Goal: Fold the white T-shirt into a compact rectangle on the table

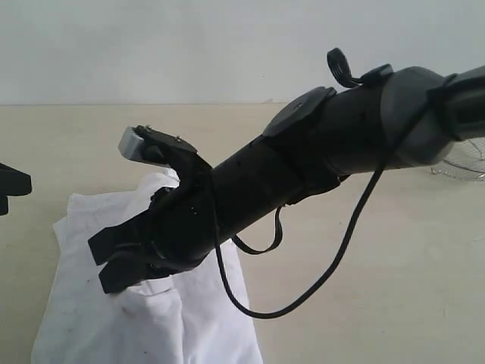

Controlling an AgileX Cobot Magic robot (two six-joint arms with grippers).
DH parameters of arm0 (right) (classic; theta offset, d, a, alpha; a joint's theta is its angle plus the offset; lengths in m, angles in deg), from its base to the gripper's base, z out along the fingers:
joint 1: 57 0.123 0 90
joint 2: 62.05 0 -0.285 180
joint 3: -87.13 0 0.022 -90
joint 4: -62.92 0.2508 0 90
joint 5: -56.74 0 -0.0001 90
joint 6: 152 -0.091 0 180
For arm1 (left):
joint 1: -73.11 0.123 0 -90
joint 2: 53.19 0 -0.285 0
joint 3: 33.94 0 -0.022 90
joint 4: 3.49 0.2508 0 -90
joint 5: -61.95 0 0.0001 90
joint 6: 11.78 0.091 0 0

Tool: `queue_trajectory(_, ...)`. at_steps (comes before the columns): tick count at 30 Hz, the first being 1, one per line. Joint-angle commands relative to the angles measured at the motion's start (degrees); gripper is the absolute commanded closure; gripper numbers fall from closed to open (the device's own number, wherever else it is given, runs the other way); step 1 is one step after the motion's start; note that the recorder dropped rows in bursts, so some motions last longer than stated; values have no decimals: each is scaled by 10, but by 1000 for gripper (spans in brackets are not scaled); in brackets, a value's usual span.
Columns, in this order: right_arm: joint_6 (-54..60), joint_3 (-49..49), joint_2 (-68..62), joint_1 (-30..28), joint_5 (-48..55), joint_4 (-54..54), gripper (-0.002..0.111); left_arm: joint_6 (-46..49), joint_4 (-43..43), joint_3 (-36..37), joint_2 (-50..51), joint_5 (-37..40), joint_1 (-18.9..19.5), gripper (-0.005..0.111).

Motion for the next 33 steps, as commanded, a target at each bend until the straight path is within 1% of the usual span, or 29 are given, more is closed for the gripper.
queue_trajectory(1, 2, -20, 2, 0, 5, 8, 109, 3, -3, 2, 0, 5, -1, 58)
queue_trajectory(11, -9, -58, -22, 3, 17, 8, 109, 3, -5, 2, 0, 6, -1, 58)
queue_trajectory(19, -8, -70, -70, 59, -17, 9, 109, 3, -5, 2, 0, 8, -1, 58)
queue_trajectory(23, -6, -70, -83, 59, -33, 11, 109, 3, -5, 2, 0, 9, -1, 58)
queue_trajectory(33, 33, -70, -99, 59, -70, 69, 109, 3, -5, 2, 0, 9, -1, 58)
